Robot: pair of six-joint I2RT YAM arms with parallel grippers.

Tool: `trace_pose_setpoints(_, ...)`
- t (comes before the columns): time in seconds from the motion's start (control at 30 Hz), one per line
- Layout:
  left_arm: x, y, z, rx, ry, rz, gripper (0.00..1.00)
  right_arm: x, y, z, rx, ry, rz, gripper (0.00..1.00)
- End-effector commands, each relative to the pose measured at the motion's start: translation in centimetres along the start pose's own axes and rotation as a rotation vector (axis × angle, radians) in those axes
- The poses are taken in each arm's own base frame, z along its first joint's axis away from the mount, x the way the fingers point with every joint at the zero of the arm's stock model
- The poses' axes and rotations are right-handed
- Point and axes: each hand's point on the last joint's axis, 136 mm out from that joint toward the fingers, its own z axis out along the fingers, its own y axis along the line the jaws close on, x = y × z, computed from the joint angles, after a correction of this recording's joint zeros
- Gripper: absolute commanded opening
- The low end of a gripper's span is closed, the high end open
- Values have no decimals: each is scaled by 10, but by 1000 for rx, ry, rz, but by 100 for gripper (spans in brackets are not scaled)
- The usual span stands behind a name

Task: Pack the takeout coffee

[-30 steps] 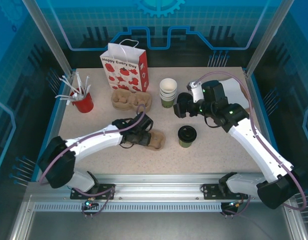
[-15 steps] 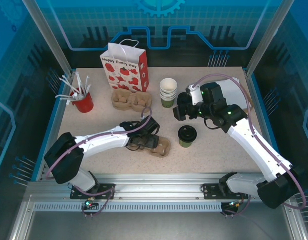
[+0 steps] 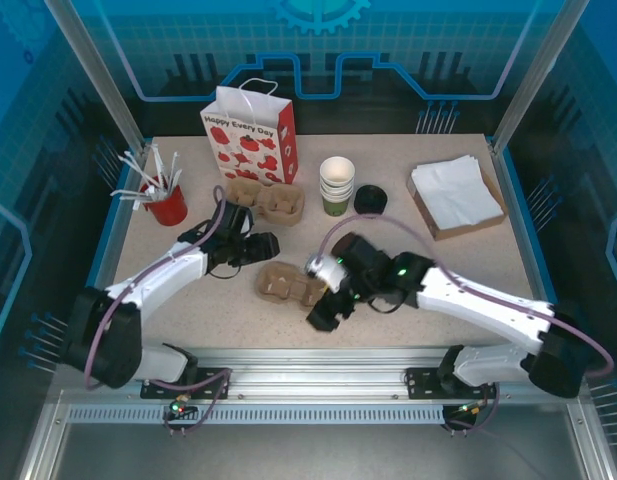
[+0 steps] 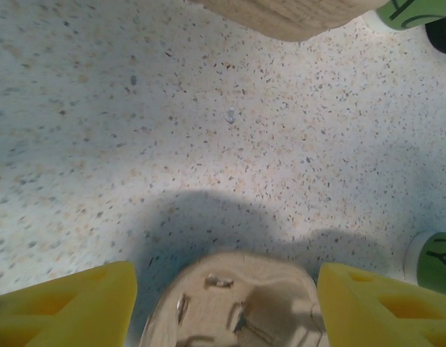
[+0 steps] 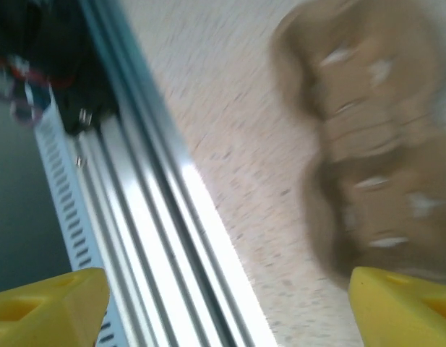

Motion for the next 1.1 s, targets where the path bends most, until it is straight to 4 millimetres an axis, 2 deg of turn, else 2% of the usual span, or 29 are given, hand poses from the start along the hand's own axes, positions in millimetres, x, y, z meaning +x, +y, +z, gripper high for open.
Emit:
trace_pose_setpoints(0.0,-15,-19,13,87,9,33,68,14,25,34,-92,67,-20,85)
trace_pose_setpoints(0.07,-18,-23,26,94,40,51,67,23,31,56,-120,110,-14,83)
trace_pose_setpoints(0.17,-14,-24,38,104,81,61,65,30,35,78,-137,154,-13,81)
trace_pose_setpoints(0.33,0,-13,45,80,132,84,65,37,13,95,-77,213,9,78)
trace_pose_setpoints(0.5,14,-5,44,68,170,88,63,27,-15,87,-31,201,47,78)
trace_pose_setpoints(0.77,45,-4,31,115,207,57,62,14,-58,68,48,169,129,78)
trace_pose_setpoints(0.9,62,-5,24,131,226,50,62,7,-69,59,81,148,148,78)
trace_pose_setpoints(1.07,85,-11,21,160,252,46,63,-1,-69,43,95,122,141,79)
